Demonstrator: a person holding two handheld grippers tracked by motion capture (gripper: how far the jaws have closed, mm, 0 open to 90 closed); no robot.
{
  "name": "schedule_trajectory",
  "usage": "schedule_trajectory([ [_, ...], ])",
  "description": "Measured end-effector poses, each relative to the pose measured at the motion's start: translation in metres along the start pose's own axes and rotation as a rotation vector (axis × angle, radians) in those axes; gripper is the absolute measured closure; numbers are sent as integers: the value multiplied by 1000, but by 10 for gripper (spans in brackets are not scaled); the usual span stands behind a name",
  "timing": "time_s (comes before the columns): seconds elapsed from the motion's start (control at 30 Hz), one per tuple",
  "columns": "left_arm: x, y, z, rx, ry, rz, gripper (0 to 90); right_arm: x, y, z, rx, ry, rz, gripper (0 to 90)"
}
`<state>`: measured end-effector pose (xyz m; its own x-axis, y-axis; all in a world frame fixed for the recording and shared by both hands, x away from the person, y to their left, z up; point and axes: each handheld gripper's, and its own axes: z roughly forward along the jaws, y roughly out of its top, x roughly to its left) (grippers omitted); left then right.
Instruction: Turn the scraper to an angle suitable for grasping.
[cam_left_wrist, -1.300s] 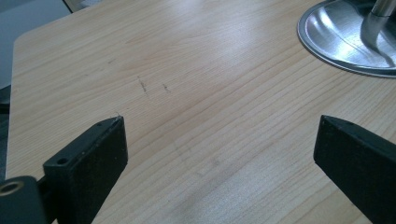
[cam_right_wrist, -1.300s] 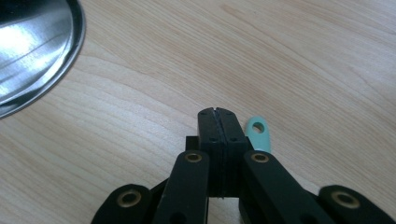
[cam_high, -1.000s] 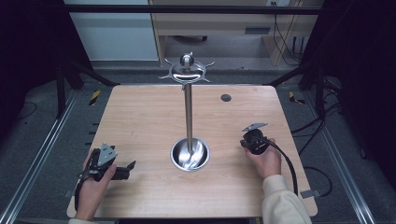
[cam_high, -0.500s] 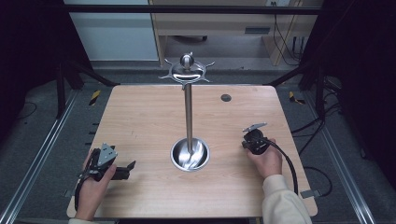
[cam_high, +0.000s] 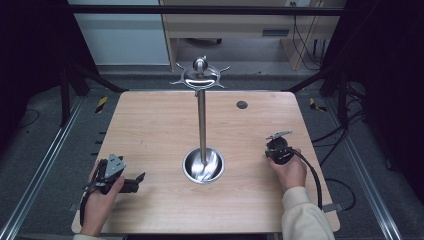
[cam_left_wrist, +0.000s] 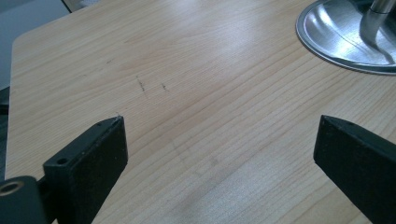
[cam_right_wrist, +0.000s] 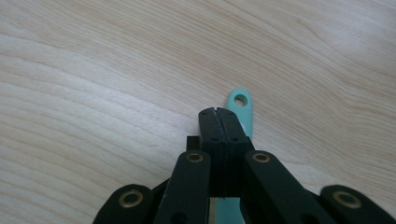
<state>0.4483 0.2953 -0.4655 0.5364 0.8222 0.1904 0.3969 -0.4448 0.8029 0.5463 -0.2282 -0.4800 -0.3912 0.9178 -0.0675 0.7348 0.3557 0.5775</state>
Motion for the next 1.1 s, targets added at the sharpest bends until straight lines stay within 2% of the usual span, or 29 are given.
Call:
schedule_trajectory([
  [0.2, -1, 0, 0, 4, 1, 3, 27, -6, -1, -1, -5, -3, 29, 900],
  [0.37, -2, -1, -1, 9, 3, 9, 27, -10, 5, -10, -8, -3, 43, 877],
  [0.6, -2, -2, -2, 4, 0, 1, 27, -19, 10, -10, 87, -5, 91, 761],
  [0.63, -2, -2, -2, 4, 0, 1, 27, -19, 10, -10, 87, -5, 91, 761],
  [0.7, -2, -1, -2, 6, -3, 3, 27, -23, 10, -9, 125, -1, 106, 706],
  [0.77, -3, -1, -2, 5, -3, 4, 27, -23, 11, -9, 138, 4, 120, 687],
  [1.1, -3, -1, -2, 7, -4, 4, 27, -19, 20, 0, 181, 17, 118, 661],
])
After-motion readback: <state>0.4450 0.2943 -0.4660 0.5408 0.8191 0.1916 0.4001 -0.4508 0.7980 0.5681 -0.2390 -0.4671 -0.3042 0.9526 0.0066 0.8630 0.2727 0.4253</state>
